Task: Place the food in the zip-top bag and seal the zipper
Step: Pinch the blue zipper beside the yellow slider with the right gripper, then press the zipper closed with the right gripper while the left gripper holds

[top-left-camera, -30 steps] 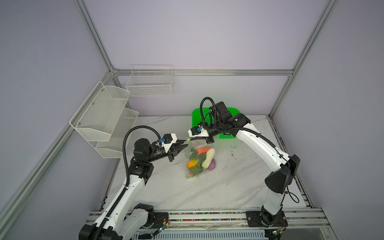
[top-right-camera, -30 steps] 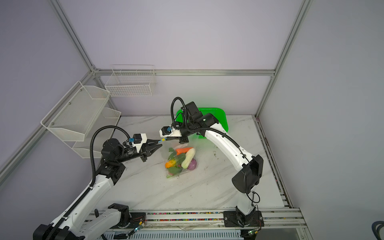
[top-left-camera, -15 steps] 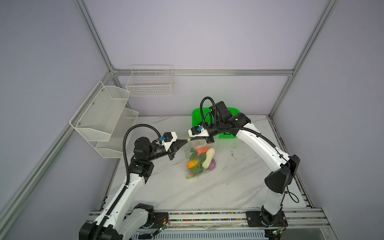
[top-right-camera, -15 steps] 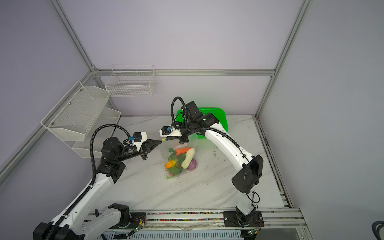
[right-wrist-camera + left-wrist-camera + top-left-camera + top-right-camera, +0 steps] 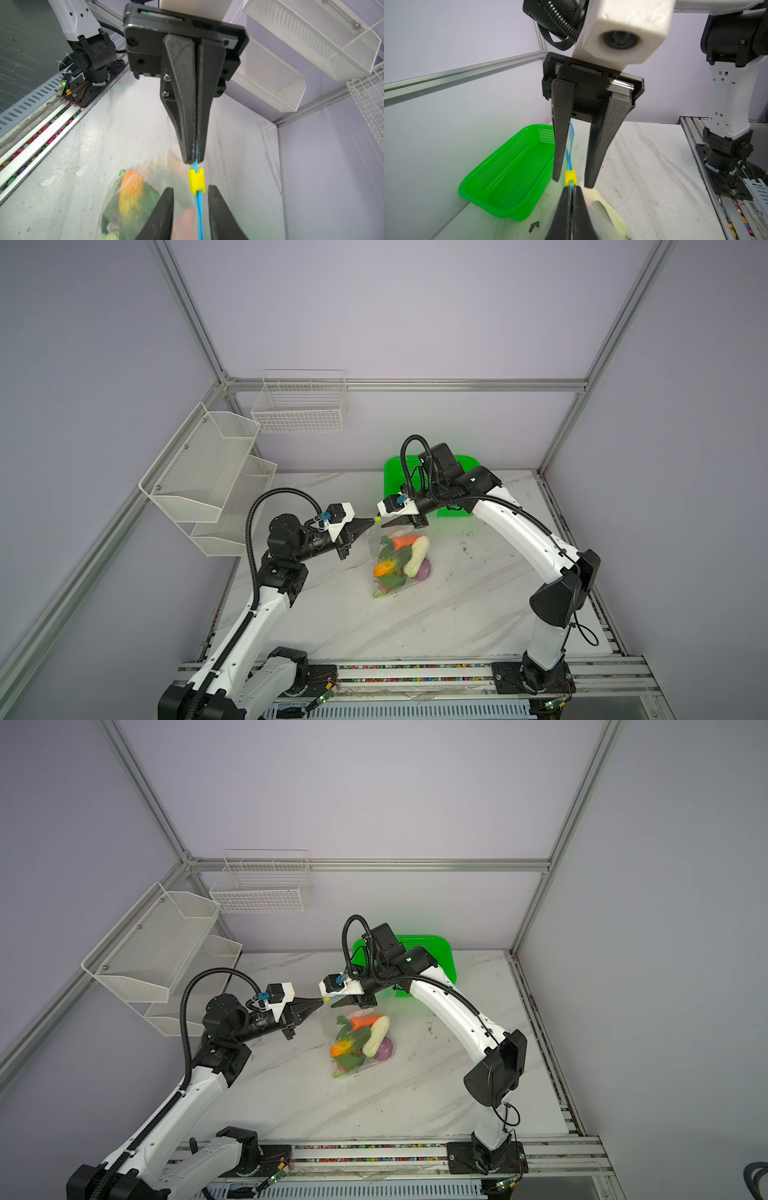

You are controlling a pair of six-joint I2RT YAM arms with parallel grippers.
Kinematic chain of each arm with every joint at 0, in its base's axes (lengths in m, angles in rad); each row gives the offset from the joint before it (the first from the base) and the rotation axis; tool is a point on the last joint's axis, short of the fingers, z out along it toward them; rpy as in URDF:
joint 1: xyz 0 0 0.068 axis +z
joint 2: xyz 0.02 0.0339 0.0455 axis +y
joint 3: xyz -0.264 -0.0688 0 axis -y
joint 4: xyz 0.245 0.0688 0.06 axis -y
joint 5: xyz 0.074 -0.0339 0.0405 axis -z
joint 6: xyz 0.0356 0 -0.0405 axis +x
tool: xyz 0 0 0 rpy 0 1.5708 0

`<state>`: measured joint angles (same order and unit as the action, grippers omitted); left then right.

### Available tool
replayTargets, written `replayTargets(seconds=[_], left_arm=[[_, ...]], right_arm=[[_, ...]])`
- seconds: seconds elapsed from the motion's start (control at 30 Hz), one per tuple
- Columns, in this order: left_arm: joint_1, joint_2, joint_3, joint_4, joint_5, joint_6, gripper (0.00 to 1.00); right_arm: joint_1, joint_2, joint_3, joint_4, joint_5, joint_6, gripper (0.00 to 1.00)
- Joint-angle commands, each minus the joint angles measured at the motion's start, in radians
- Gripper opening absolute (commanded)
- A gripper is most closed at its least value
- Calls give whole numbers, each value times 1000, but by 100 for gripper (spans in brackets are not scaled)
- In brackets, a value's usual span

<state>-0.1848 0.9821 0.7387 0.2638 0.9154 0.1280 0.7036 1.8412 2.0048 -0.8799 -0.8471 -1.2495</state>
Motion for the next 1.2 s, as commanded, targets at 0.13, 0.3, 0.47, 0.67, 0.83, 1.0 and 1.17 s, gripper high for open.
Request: replayTargets(seconds=[0.13, 0.3, 0.47, 0.67, 0.83, 1.0, 1.17], left_arm=[[-4, -3, 96, 18, 3, 21, 0], [-5, -3, 96, 18, 3, 21, 0], [-5, -5, 94, 20, 2, 22, 0], [-6, -3, 96, 19, 2, 24, 0], [-7, -3, 99, 18, 3, 24, 0], [-6, -3, 98, 19, 4, 25, 0], [-7, -6, 96, 19, 2, 25, 0]], right_arm=[[14, -23, 25, -30, -49, -36, 26], [19, -10, 42, -37, -50, -38, 22], [22, -3, 55, -43, -51, -42, 21], [25, -2, 57, -41, -45, -41, 19], [28, 9, 67, -51, -38, -41, 16], [32, 11, 71, -53, -34, -40, 16], [34, 15, 72, -49, -30, -37, 18]])
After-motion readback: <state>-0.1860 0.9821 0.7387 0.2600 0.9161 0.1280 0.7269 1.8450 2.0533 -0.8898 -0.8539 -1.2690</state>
